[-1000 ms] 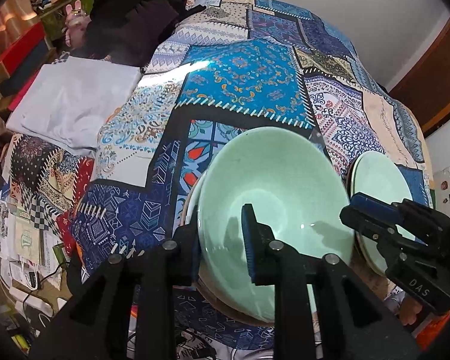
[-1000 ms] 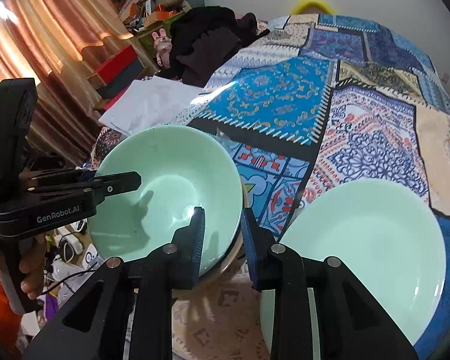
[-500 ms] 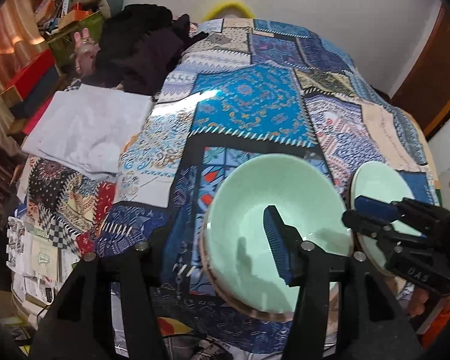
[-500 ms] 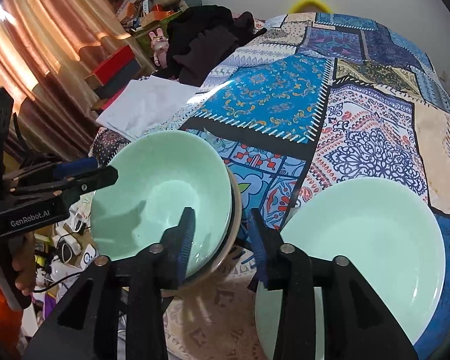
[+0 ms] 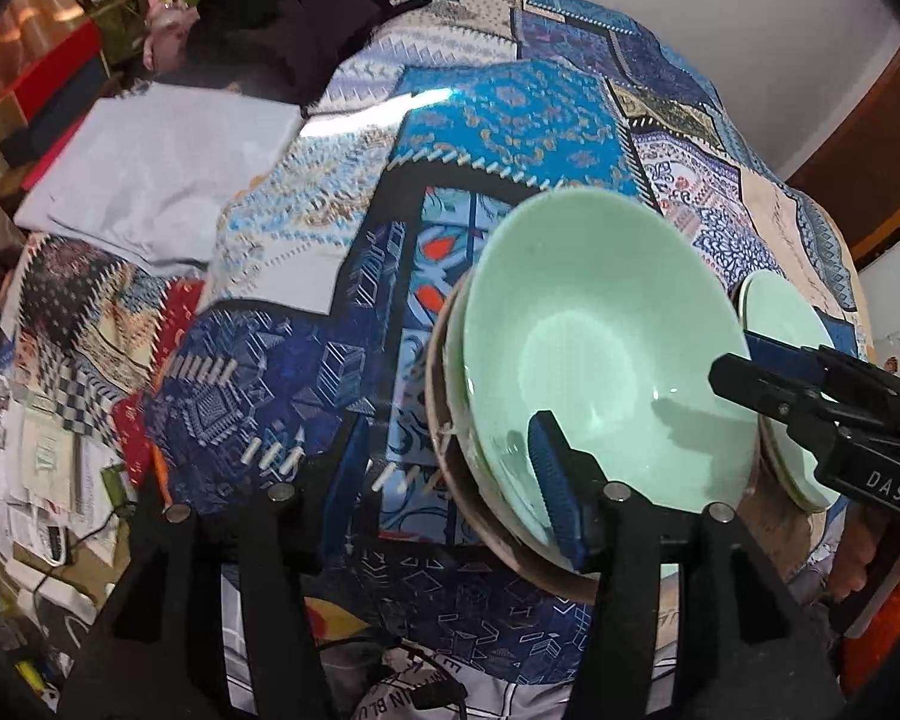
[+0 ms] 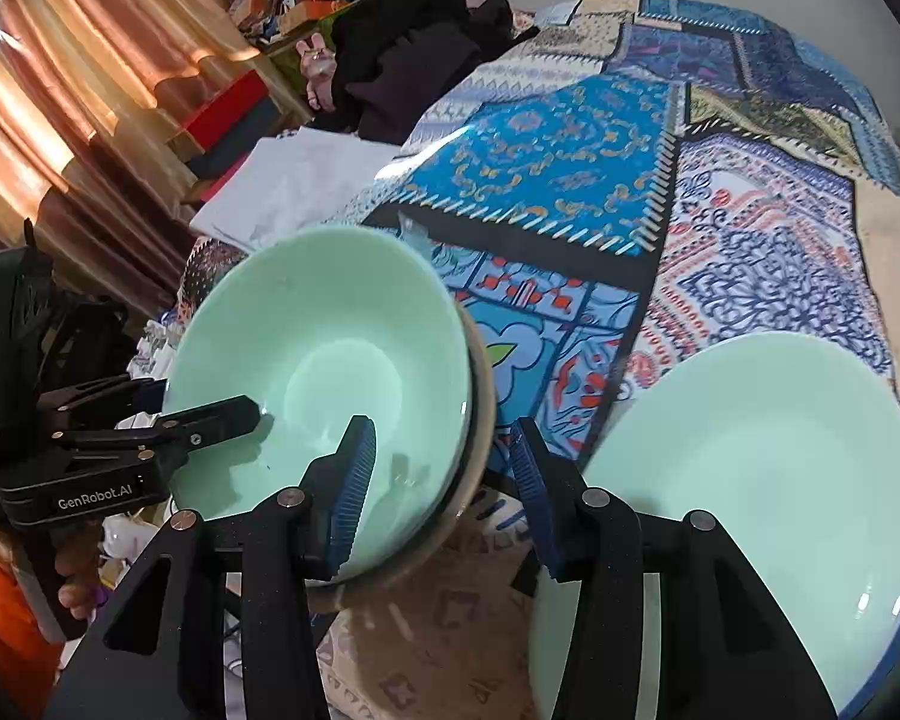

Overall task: Organize plates and bowls
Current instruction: 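Lower the pale green bowl into the white bowl on the stack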

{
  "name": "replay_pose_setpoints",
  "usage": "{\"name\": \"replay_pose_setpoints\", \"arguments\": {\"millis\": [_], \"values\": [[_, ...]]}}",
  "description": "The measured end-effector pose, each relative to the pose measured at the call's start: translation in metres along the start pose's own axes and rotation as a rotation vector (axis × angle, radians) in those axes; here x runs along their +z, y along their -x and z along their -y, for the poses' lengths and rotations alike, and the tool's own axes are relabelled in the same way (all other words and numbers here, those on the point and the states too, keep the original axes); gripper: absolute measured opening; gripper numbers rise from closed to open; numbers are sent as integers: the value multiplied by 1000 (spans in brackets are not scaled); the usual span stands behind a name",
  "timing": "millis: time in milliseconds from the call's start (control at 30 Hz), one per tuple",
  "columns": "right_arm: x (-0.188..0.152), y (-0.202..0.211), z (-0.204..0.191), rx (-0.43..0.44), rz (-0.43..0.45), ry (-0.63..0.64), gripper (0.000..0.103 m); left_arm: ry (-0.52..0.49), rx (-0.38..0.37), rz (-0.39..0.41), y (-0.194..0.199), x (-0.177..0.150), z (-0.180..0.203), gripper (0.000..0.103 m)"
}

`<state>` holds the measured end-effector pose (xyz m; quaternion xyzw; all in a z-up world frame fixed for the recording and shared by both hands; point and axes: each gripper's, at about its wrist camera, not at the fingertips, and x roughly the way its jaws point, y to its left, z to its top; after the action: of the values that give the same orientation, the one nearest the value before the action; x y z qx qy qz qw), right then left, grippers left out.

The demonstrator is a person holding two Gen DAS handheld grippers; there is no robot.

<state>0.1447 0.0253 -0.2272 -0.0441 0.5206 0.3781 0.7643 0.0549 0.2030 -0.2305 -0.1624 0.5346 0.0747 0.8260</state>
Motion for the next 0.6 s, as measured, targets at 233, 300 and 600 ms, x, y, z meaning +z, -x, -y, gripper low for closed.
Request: {"name": "replay_pose_setpoints", "arguments": {"millis": [233, 300, 600], "values": [[-2, -15, -8, 0, -34, 36, 43, 23, -44, -28, -18, -1, 2, 57], [-2, -16, -10, -4, -34, 46, 43, 27, -54, -27, -17, -1, 2, 57], [-1, -18, -7, -20, -20, 38, 35, 47, -125, -51, -19, -10, 5, 51]]}}
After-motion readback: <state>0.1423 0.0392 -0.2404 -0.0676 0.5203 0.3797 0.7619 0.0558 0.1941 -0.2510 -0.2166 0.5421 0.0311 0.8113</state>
